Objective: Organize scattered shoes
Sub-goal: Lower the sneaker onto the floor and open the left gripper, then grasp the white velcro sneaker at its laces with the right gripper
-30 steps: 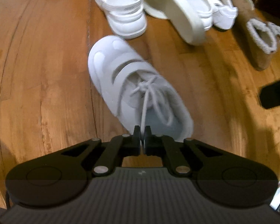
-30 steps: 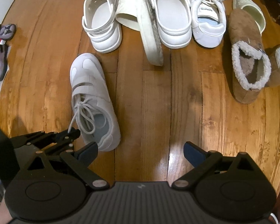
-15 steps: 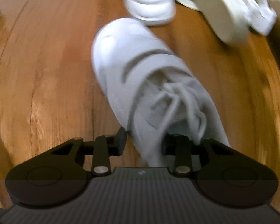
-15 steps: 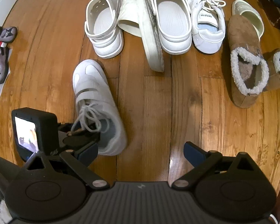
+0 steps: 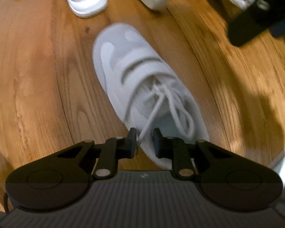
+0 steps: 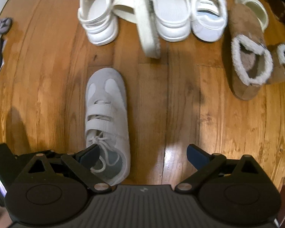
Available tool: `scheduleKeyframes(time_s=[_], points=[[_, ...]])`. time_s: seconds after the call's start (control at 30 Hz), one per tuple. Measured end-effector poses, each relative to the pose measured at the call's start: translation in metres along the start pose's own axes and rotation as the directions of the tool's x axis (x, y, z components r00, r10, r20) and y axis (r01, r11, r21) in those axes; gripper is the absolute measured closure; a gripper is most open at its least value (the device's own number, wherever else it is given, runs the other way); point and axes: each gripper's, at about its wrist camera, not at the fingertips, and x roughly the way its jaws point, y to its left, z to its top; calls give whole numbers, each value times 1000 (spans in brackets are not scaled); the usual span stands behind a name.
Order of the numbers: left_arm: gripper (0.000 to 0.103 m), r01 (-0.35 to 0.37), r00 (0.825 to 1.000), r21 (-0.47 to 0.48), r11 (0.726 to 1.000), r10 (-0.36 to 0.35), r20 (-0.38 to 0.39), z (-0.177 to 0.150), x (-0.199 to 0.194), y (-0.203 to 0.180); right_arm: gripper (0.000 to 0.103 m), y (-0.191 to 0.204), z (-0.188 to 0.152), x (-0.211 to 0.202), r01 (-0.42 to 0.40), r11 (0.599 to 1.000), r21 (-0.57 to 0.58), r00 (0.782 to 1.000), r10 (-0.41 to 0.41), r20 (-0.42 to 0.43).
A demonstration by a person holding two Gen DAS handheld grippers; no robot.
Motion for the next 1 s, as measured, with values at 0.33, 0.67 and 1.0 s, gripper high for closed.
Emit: scheduleKeyframes(time_s=[0.33, 0.67, 1.0], points=[[10, -32, 999, 300, 954, 29, 17, 23, -51, 25, 30, 33, -15, 6, -27, 931, -363, 989, 77, 125], [11, -26, 1000, 248, 968, 28, -2, 4, -39, 66, 47, 67, -46, 34, 45, 747, -664, 976, 110, 189], [10, -10, 1000, 281, 960, 4, 20, 3, -48, 50, 48, 88, -47, 71, 127, 632, -764, 984, 20, 180]])
